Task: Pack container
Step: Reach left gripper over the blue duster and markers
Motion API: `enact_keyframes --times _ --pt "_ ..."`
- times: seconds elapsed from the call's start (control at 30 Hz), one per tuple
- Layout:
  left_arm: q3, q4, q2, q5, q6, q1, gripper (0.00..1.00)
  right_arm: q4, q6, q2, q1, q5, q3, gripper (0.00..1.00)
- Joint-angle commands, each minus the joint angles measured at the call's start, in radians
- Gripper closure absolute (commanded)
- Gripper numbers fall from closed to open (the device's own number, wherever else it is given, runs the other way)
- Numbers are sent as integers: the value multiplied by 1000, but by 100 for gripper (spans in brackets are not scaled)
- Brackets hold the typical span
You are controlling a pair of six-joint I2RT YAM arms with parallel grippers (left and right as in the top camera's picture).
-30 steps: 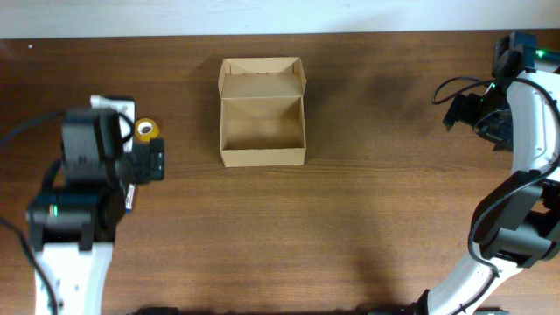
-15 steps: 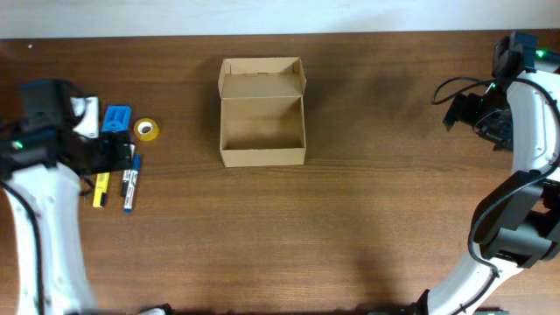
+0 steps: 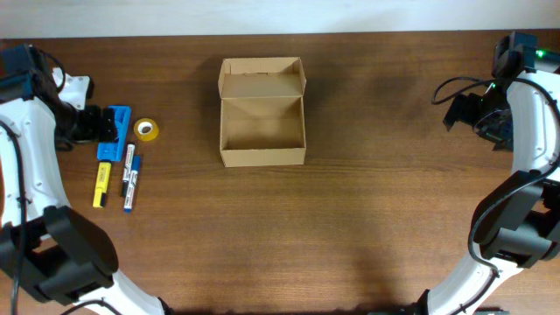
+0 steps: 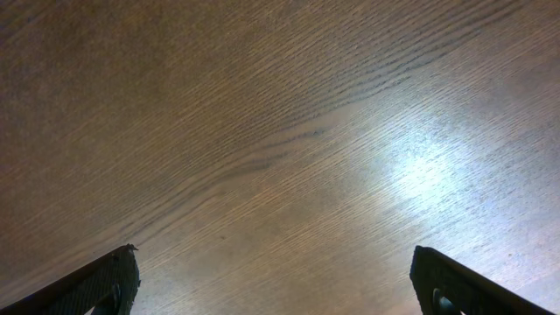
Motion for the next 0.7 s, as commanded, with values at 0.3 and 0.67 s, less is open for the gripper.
enact_keyframes --times 0.3,0.67 --pt "34 143 198 -82 90 14 7 0 1 -11 3 16 -4 1" --pt "35 270 314 -17 87 18 7 0 1 -11 3 16 -4 1"
